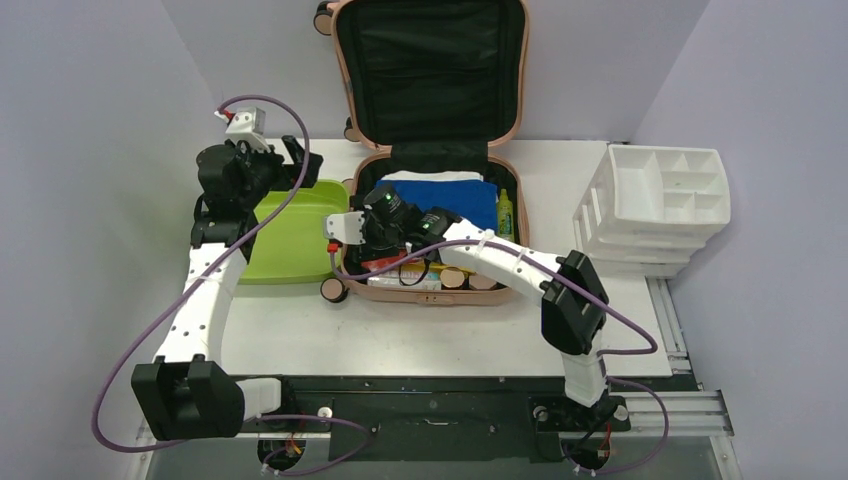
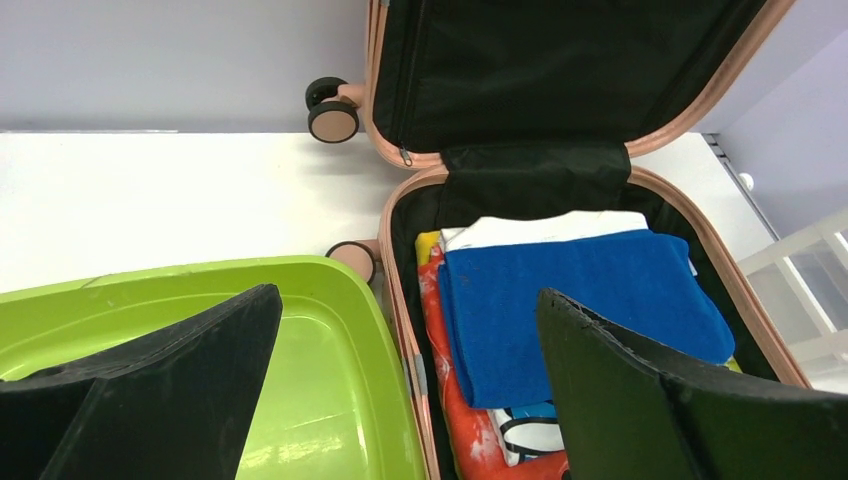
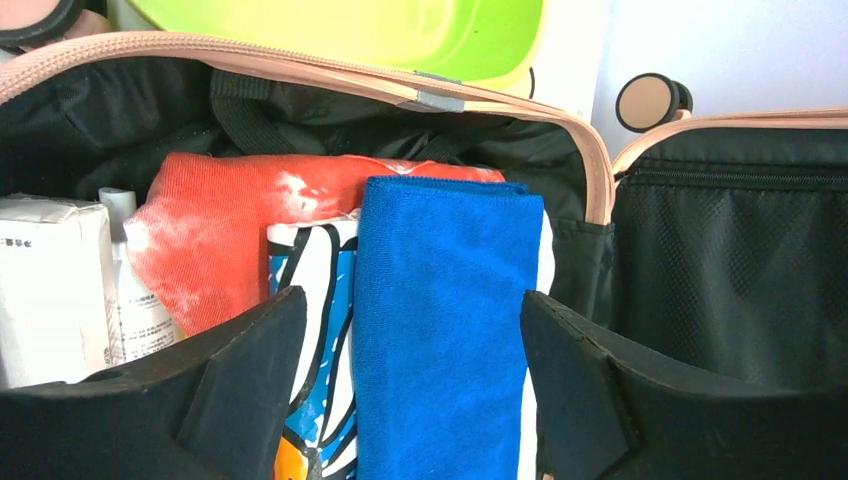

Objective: Open, take out, and arrange the luggage
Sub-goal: Pick up the clothes from the opened luggage.

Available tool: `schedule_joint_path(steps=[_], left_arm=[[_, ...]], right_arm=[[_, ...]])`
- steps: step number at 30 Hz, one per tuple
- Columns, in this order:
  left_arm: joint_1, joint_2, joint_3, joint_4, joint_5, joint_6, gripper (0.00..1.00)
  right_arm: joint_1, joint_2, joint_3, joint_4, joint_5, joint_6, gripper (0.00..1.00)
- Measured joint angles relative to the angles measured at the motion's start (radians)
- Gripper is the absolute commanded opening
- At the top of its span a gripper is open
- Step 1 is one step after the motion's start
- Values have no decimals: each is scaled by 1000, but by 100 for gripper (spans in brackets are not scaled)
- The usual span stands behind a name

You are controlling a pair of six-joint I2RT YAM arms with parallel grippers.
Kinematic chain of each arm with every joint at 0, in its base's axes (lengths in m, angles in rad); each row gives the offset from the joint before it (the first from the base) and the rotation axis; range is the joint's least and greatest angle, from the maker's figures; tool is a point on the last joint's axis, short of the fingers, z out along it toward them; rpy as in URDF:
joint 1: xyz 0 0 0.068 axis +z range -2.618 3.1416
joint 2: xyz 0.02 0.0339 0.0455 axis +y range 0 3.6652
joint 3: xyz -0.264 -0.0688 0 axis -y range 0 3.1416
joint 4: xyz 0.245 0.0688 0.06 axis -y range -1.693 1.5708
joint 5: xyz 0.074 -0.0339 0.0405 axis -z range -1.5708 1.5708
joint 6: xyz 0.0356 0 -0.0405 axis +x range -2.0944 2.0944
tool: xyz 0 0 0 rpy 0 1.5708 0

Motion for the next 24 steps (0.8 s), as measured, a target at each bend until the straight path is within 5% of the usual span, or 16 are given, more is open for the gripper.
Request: schedule_joint_path(steps=[24], left_arm=[[16, -1, -59, 74, 21, -89, 96]], right_arm=[[-37, 132, 27, 53, 84, -27, 65]])
